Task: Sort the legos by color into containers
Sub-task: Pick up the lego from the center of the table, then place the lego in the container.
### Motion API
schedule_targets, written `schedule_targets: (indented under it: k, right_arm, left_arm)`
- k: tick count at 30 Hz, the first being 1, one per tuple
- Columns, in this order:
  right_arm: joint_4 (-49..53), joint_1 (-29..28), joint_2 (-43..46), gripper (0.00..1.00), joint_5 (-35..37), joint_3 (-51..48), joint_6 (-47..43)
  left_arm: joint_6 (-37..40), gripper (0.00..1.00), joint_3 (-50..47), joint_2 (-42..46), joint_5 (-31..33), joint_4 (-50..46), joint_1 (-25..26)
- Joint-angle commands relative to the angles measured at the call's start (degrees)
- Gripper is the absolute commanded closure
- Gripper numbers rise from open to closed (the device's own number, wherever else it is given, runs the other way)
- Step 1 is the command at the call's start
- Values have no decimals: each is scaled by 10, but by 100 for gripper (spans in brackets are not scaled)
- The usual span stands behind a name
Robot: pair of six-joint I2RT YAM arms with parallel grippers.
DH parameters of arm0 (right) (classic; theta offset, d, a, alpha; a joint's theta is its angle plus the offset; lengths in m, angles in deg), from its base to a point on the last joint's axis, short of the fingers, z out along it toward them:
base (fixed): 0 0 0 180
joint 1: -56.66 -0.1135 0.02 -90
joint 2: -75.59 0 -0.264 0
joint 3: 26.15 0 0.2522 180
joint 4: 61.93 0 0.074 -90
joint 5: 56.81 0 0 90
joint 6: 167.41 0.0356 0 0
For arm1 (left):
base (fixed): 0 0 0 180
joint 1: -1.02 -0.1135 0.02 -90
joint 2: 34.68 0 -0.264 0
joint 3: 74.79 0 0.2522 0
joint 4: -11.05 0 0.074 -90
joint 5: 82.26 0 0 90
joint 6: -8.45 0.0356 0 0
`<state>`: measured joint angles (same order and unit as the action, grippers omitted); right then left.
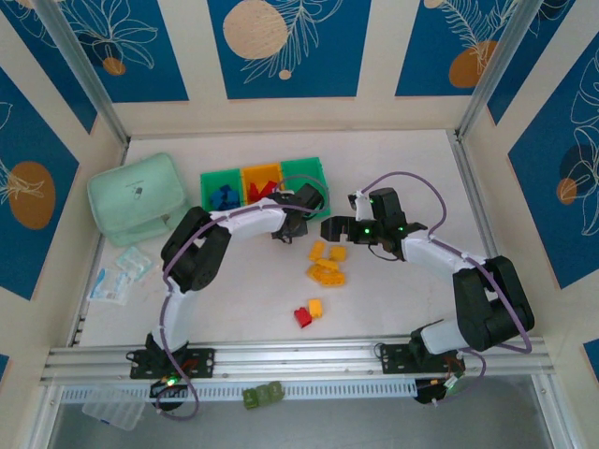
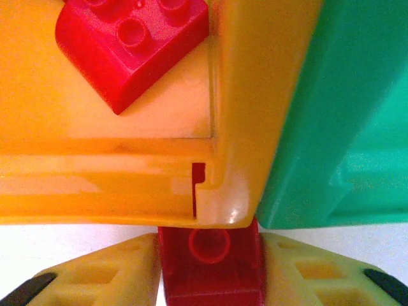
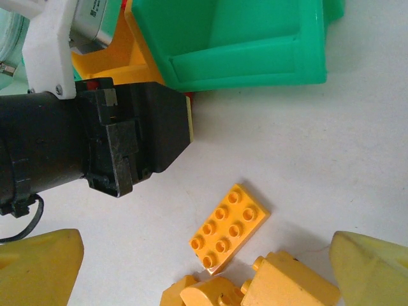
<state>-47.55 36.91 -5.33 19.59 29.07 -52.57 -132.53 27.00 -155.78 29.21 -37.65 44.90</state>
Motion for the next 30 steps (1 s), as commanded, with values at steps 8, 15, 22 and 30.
schedule_targets:
  k: [8,15,22,30]
  right_arm:
    - [9,3,-2,1,-18,2,-3]
    - [10,3,2,1,-18,3,1]
    - [16,-2,1,1,-26,9,5]
    - [33,-43,-7,1,-8,27,14]
  left_arm:
    - [-8,68,-27,17,-20,5,-3]
    - [8,69,-95,86,-67,14,11]
    - [19,70,-166,189,-73,6,31]
    - [112,69,-112,262,-8,-42,11]
